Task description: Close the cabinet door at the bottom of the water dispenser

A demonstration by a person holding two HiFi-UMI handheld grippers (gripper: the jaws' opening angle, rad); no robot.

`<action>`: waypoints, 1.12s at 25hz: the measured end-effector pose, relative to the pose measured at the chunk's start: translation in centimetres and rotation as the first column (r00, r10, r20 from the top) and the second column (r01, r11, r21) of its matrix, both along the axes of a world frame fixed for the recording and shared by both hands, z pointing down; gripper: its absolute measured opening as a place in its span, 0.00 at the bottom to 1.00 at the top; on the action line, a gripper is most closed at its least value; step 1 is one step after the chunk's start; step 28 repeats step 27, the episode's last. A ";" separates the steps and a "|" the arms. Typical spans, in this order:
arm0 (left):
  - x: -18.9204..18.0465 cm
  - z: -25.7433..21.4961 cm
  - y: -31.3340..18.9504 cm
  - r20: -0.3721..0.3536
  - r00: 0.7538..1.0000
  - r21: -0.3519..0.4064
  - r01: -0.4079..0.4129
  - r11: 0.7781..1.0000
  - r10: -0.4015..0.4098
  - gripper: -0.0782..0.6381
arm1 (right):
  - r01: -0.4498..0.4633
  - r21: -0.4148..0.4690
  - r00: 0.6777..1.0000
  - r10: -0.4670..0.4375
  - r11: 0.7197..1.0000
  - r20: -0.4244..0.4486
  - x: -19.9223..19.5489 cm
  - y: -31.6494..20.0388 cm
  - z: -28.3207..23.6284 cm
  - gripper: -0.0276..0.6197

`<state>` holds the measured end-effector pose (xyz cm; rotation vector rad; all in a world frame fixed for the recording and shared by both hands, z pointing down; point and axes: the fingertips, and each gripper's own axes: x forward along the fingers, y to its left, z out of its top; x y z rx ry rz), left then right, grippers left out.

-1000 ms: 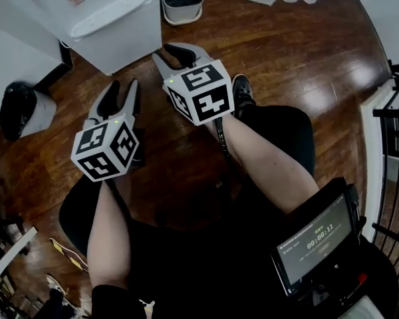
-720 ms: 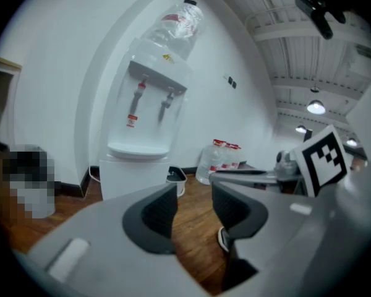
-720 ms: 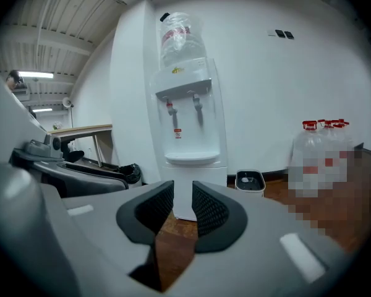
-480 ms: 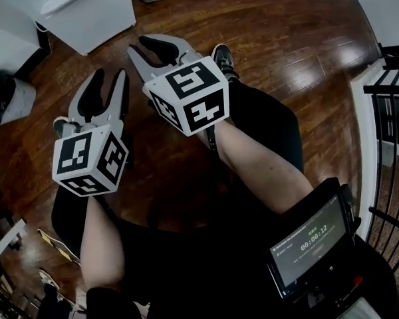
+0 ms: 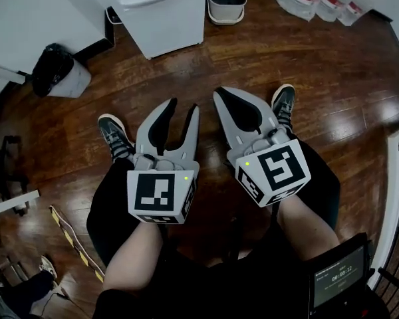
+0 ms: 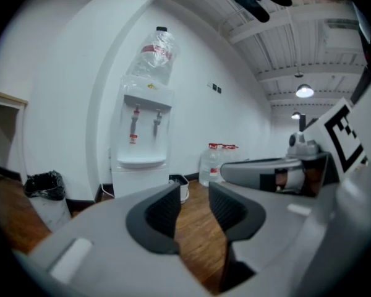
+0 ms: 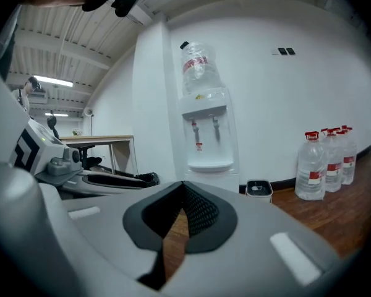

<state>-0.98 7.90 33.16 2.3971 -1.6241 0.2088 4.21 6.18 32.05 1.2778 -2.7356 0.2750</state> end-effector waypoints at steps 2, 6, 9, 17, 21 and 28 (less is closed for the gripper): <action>0.5 -0.2 0.3 0.033 0.999 0.029 -0.015 0.999 0.014 0.34 | 0.001 0.006 1.000 -0.001 1.000 0.003 0.5 0.3 0.3 0.05; 1.5 -0.2 0.8 0.046 0.999 0.030 -0.031 0.999 0.030 0.34 | -0.014 -0.002 1.000 0.015 1.000 0.013 1.4 0.4 0.7 0.05; 1.2 -0.2 0.6 0.031 0.999 0.045 -0.015 0.999 0.014 0.33 | -0.016 0.001 1.000 0.016 1.000 0.013 1.4 0.2 0.6 0.05; 0.7 -0.4 0.4 0.021 1.000 0.039 -0.008 0.999 0.007 0.33 | 0.003 0.011 1.000 -0.003 1.000 -0.005 0.8 0.3 0.5 0.05; 0.8 -0.3 0.4 0.021 1.000 0.028 -0.014 1.000 0.014 0.33 | 0.007 0.009 1.000 -0.007 1.000 0.000 0.7 0.4 0.4 0.05; 1.3 0.0 0.7 0.028 0.999 -0.003 -0.029 1.000 0.029 0.33 | 0.008 0.005 1.000 -0.008 1.000 0.004 0.8 0.4 0.4 0.05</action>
